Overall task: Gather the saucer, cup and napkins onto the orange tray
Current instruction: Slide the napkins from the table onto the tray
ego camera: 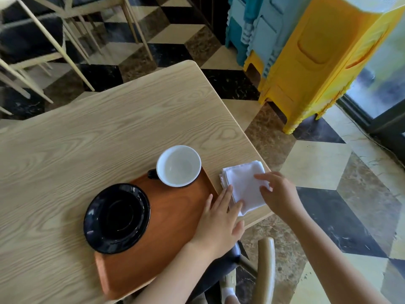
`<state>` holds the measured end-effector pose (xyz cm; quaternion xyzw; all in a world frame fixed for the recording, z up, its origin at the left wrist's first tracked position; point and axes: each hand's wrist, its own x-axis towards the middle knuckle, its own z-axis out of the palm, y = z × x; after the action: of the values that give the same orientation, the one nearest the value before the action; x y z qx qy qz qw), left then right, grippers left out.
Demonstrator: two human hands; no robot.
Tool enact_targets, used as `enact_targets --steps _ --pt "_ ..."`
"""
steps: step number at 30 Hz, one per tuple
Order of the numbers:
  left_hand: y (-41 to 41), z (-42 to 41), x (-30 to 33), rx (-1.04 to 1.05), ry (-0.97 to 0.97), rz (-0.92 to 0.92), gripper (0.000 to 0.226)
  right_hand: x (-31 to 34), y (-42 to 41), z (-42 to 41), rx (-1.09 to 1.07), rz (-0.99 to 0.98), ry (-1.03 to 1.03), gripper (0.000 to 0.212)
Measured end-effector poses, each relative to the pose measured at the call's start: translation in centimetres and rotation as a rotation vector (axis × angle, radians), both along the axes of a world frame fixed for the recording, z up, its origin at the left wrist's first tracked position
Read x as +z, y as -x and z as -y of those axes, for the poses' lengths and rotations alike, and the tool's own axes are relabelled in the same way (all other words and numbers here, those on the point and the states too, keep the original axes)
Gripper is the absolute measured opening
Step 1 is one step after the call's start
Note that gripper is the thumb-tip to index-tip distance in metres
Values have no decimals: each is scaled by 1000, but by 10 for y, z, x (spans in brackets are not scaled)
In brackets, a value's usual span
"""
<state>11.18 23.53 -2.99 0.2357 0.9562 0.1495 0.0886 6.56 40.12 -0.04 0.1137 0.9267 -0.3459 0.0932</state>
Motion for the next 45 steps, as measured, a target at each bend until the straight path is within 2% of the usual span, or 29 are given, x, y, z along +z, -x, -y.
enact_targets --steps 1,3,4,7,8,11,13,16,20,24,28,34,37,40,45 --pt "0 0 5 56 -142 48 45 6 0 0 -10 -23 29 35" --pt "0 1 13 225 -469 281 52 20 -3 5 -9 -73 86 35" --pt "-1 1 17 324 -606 339 52 27 -5 7 -2 -92 113 35" --pt "-5 7 30 593 -972 502 40 49 -12 21 45 -127 204 36" --pt "-6 9 33 646 -1089 586 43 55 -15 25 59 -142 239 37" --pt "-12 22 33 816 -1371 802 66 66 -22 34 68 -140 391 42" --pt "-19 34 32 895 -1461 874 73 65 -26 39 53 -95 532 44" --pt "-36 53 34 872 -1283 670 70 52 -33 47 37 -3 610 44" --pt "-57 72 30 786 -1021 422 58 29 -41 62 150 87 405 39" --pt "-66 83 13 620 -690 234 61 13 -44 77 333 112 209 47" --pt "-65 82 9 607 -532 213 61 -2 -45 82 402 117 31 52" --pt "-64 78 8 564 -361 206 62 -13 -53 83 482 26 -181 54" --pt "-67 81 4 517 -169 89 60 -20 -58 84 527 -96 -322 55" --pt "-69 81 -2 475 -24 -3 60 -29 -62 83 658 -165 -465 52" --pt "-73 82 -11 393 98 -3 55 -45 -68 76 764 -131 -525 59"
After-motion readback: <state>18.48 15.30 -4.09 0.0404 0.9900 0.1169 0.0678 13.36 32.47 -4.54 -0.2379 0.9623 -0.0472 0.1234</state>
